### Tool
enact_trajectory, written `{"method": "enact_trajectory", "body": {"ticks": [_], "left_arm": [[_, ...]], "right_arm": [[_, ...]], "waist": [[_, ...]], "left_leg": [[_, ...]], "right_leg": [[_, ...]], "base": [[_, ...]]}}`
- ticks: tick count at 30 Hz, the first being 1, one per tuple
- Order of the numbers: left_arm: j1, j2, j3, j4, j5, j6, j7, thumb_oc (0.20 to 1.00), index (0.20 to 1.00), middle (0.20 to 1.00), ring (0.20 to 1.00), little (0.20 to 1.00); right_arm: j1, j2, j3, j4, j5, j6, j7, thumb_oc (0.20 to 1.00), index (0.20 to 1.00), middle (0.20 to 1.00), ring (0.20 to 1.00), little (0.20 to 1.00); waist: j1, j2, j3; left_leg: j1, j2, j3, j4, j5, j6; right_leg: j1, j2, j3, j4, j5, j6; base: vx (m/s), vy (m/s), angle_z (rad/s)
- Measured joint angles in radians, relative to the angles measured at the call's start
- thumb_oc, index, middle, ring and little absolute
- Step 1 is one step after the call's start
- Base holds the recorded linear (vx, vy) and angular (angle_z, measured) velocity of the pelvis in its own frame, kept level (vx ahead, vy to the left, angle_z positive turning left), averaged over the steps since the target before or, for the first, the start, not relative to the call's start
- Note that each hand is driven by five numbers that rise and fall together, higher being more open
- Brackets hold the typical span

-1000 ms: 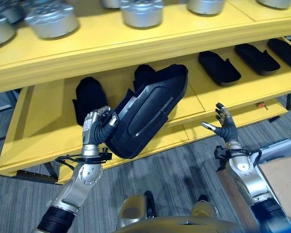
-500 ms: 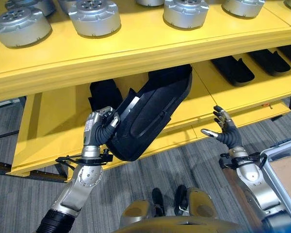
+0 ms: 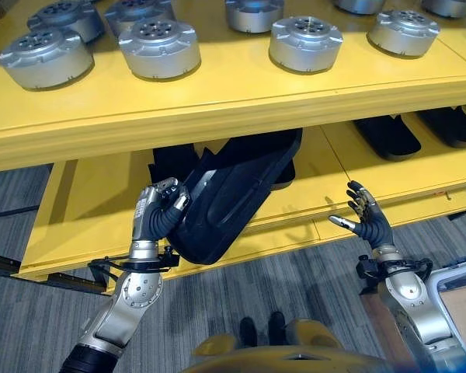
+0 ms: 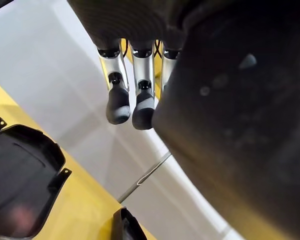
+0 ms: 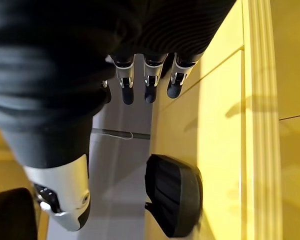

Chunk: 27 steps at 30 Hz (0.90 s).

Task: Move parts from the plastic box to the shelf.

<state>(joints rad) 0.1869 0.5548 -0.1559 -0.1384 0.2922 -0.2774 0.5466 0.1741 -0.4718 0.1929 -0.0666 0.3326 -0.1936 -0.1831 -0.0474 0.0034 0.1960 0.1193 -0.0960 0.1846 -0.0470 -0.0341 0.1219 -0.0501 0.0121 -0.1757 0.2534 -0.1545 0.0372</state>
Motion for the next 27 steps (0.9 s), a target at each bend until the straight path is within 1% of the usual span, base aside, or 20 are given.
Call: {"method": "enact_trajectory", "body": {"ticks": [1, 2, 3, 4, 5, 6, 7, 8, 10, 12, 14, 15, 16, 17, 18, 19, 20, 21, 23, 27], "left_arm": [[-0.003, 0.000, 0.000, 0.000, -0.013, 0.001, 0.001, 0.200, 0.200, 0.200, 0.200, 0.200], [-0.014, 0.000, -0.003, 0.000, -0.022, 0.001, 0.001, 0.200, 0.200, 0.200, 0.200, 0.200], [-0.029, -0.001, -0.005, 0.002, -0.035, 0.000, -0.001, 0.200, 0.200, 0.200, 0.200, 0.200], [-0.048, 0.002, -0.012, 0.003, -0.041, 0.000, -0.002, 0.200, 0.200, 0.200, 0.200, 0.200], [-0.056, 0.001, -0.016, 0.002, -0.049, -0.001, -0.001, 0.200, 0.200, 0.200, 0.200, 0.200], [-0.057, -0.001, -0.022, 0.002, -0.065, -0.001, 0.000, 0.200, 0.200, 0.200, 0.200, 0.200], [-0.058, -0.015, -0.042, 0.002, -0.077, 0.000, 0.000, 0.200, 0.200, 0.200, 0.200, 0.200], [-0.052, -0.025, -0.043, -0.001, -0.076, 0.001, -0.001, 0.200, 0.200, 0.200, 0.200, 0.200], [-0.042, -0.029, -0.038, -0.005, -0.077, 0.009, -0.002, 0.200, 0.200, 0.200, 0.200, 0.200], [-0.045, -0.029, -0.019, -0.005, -0.078, 0.009, -0.004, 0.200, 0.200, 0.200, 0.200, 0.200], [-0.040, -0.027, -0.007, -0.004, -0.087, 0.010, -0.003, 0.200, 0.200, 0.200, 0.200, 0.200], [-0.050, -0.027, -0.008, -0.004, -0.080, 0.010, 0.002, 0.200, 0.200, 0.200, 0.200, 0.200], [-0.057, -0.027, -0.009, -0.004, -0.069, 0.009, 0.007, 0.200, 0.200, 0.200, 0.200, 0.200], [-0.079, -0.023, -0.023, 0.003, 0.000, 0.009, 0.054, 0.200, 0.200, 0.200, 0.200, 0.200], [-0.099, -0.041, -0.038, 0.006, 0.036, -0.003, 0.076, 0.200, 0.200, 0.200, 0.200, 0.200], [-0.101, -0.033, -0.039, 0.010, 0.037, -0.001, 0.085, 0.200, 0.200, 0.200, 0.200, 0.200], [-0.109, -0.034, -0.038, 0.008, 0.044, -0.001, 0.094, 0.200, 0.200, 0.200, 0.200, 0.200], [-0.110, -0.035, -0.034, 0.008, 0.046, 0.000, 0.099, 0.200, 0.200, 0.200, 0.200, 0.200], [-0.103, -0.025, -0.026, 0.007, 0.045, 0.002, 0.113, 0.200, 0.200, 0.200, 0.200, 0.200], [-0.048, 0.013, 0.026, 0.000, 0.032, 0.006, 0.119, 0.200, 0.200, 0.200, 0.200, 0.200]], "right_arm": [[0.012, -0.002, -0.003, -0.022, -0.001, -0.001, -0.017, 1.000, 1.000, 1.000, 1.000, 1.000], [0.023, -0.003, -0.009, -0.039, -0.002, -0.010, -0.031, 1.000, 1.000, 1.000, 1.000, 1.000], [0.025, -0.007, -0.009, -0.041, -0.003, -0.016, -0.056, 1.000, 1.000, 1.000, 1.000, 1.000], [0.022, -0.007, -0.015, -0.039, -0.003, -0.017, -0.078, 1.000, 1.000, 1.000, 1.000, 1.000], [0.006, -0.011, -0.015, -0.032, -0.003, -0.017, -0.104, 1.000, 1.000, 1.000, 1.000, 1.000], [-0.021, -0.011, -0.015, -0.022, -0.003, -0.018, -0.116, 1.000, 1.000, 1.000, 1.000, 1.000], [-0.062, -0.013, -0.024, -0.014, -0.003, -0.019, -0.133, 1.000, 1.000, 1.000, 1.000, 1.000], [-0.069, -0.021, -0.026, -0.016, -0.003, -0.018, -0.132, 1.000, 1.000, 1.000, 1.000, 1.000], [-0.079, -0.034, -0.028, -0.020, -0.003, -0.018, -0.124, 1.000, 1.000, 1.000, 1.000, 1.000], [-0.047, -0.034, -0.027, -0.024, -0.003, -0.014, -0.108, 1.000, 1.000, 1.000, 1.000, 1.000], [0.003, -0.041, -0.028, -0.030, -0.003, -0.008, -0.100, 1.000, 1.000, 1.000, 1.000, 1.000], [0.024, -0.046, -0.040, -0.030, -0.003, -0.009, -0.099, 1.000, 1.000, 1.000, 1.000, 1.000], [0.031, -0.046, -0.049, -0.029, -0.003, -0.009, -0.101, 1.000, 1.000, 1.000, 1.000, 1.000], [0.032, -0.064, -0.071, -0.029, 0.000, -0.011, -0.105, 1.000, 1.000, 1.000, 1.000, 1.000], [0.018, -0.130, -0.086, -0.004, 0.015, -0.010, -0.107, 1.000, 1.000, 1.000, 1.000, 1.000], [0.013, -0.083, -0.089, 0.018, 0.049, -0.008, -0.121, 1.000, 1.000, 1.000, 1.000, 1.000], [0.030, -0.039, -0.101, 0.026, 0.079, -0.008, -0.140, 1.000, 1.000, 1.000, 1.000, 1.000], [0.031, -0.021, -0.099, 0.038, 0.095, -0.002, -0.151, 1.000, 1.000, 1.000, 1.000, 1.000], [0.031, 0.002, -0.093, 0.042, 0.115, 0.003, -0.156, 1.000, 1.000, 1.000, 1.000, 1.000], [0.035, 0.049, -0.096, -0.051, 0.115, 0.042, -0.129, 1.000, 1.000, 1.000, 1.000, 1.000]], "waist": [[-0.009, 0.003, -0.001], [-0.023, -0.001, 0.000], [-0.027, -0.011, 0.002], [-0.038, -0.014, 0.008], [-0.045, -0.012, 0.012], [-0.047, -0.009, 0.015], [-0.047, 0.000, 0.029], [-0.045, 0.004, 0.034], [-0.048, 0.016, 0.046], [-0.053, -0.015, 0.068], [-0.045, -0.028, 0.079], [-0.054, -0.027, 0.079], [-0.060, -0.026, 0.078], [-0.069, -0.017, 0.073], [-0.085, 0.054, 0.059], [-0.075, 0.029, 0.057], [-0.073, 0.012, 0.056], [-0.070, 0.006, 0.054], [-0.048, 0.006, 0.053], [-0.007, -0.048, 0.025]], "left_leg": [[-0.019, 0.001, 0.000, 0.025, -0.016, -0.030], [-0.044, 0.001, 0.006, 0.061, -0.037, -0.078], [-0.065, 0.004, 0.058, 0.121, -0.084, -0.147], [-0.103, 0.053, 0.164, 0.222, -0.121, -0.134], [-0.112, 0.128, 0.221, 0.277, -0.122, -0.130], [-0.117, 0.180, 0.238, 0.301, -0.119, -0.131], [-0.105, 0.242, 0.200, 0.291, -0.107, -0.139], [-0.088, 0.243, 0.164, 0.254, -0.086, -0.131], [-0.048, 0.229, 0.108, 0.210, -0.060, -0.156], [-0.077, 0.204, 0.071, 0.294, -0.065, -0.165], [-0.115, 0.269, 0.040, 0.319, -0.077, -0.179], [-0.133, 0.338, 0.038, 0.308, -0.074, -0.183], [-0.140, 0.378, 0.039, 0.297, -0.069, -0.183], [-0.129, 0.387, 0.043, 0.237, -0.057, -0.170], [-0.110, 0.360, 0.035, 0.188, 0.001, -0.237], [-0.099, 0.302, 0.057, 0.188, -0.004, -0.234], [-0.099, 0.262, 0.059, 0.188, -0.017, -0.218], [-0.093, 0.237, 0.056, 0.188, -0.019, -0.222], [-0.083, 0.217, 0.058, 0.181, -0.021, -0.207], [-0.082, 0.191, 0.056, 0.163, -0.026, -0.189]], "right_leg": [[0.011, -0.007, -0.019, -0.009, 0.001, -0.021], [0.018, -0.021, -0.042, -0.023, 0.009, -0.050], [0.026, -0.047, -0.066, -0.058, 0.027, -0.115], [0.038, -0.055, -0.090, -0.071, 0.030, -0.122], [0.033, -0.063, -0.100, -0.052, 0.020, -0.125], [0.017, -0.066, -0.088, -0.021, -0.003, -0.124], [0.000, -0.084, -0.063, 0.017, -0.017, -0.113], [-0.014, -0.092, -0.034, 0.032, -0.020, -0.102], [-0.038, -0.105, 0.018, 0.069, -0.027, -0.082], [-0.038, -0.145, 0.057, 0.055, -0.020, -0.084], [-0.006, -0.164, 0.056, -0.006, 0.019, -0.069], [0.000, -0.175, 0.056, -0.013, 0.024, -0.057], [0.001, -0.187, 0.056, -0.013, 0.024, -0.050], [-0.006, -0.223, 0.067, 0.001, 0.026, 0.017], [-0.011, -0.250, 0.092, 0.010, 0.029, 0.097], [0.008, -0.301, 0.094, -0.007, 0.059, 0.124], [0.040, -0.342, 0.088, -0.046, 0.083, 0.136], [0.044, -0.363, 0.073, -0.050, 0.104, 0.131], [0.047, -0.363, 0.067, -0.055, 0.138, 0.130], [0.096, -0.372, 0.016, -0.130, 0.189, 0.142]], "base": [[0.00, -0.040, 0.37], [0.00, 0.005, 0.55], [-0.02, 0.037, 0.71], [-0.05, 0.061, 0.65], [-0.01, 0.102, 0.49], [0.10, 0.242, 0.06], [0.11, 0.282, -0.33], [0.10, 0.323, -0.66], [0.05, 0.305, -0.68], [0.00, 0.313, -0.42], [-0.02, 0.385, -0.41], [-0.03, 0.483, -0.15], [-0.02, 0.459, -0.11], [0.00, 0.712, -0.14], [0.02, 0.577, -0.20], [0.03, 0.534, 0.05], [0.02, 0.187, 0.19], [0.04, 0.257, 0.23], [0.03, 0.231, 0.06], [-0.02, 0.161, 0.10]]}}
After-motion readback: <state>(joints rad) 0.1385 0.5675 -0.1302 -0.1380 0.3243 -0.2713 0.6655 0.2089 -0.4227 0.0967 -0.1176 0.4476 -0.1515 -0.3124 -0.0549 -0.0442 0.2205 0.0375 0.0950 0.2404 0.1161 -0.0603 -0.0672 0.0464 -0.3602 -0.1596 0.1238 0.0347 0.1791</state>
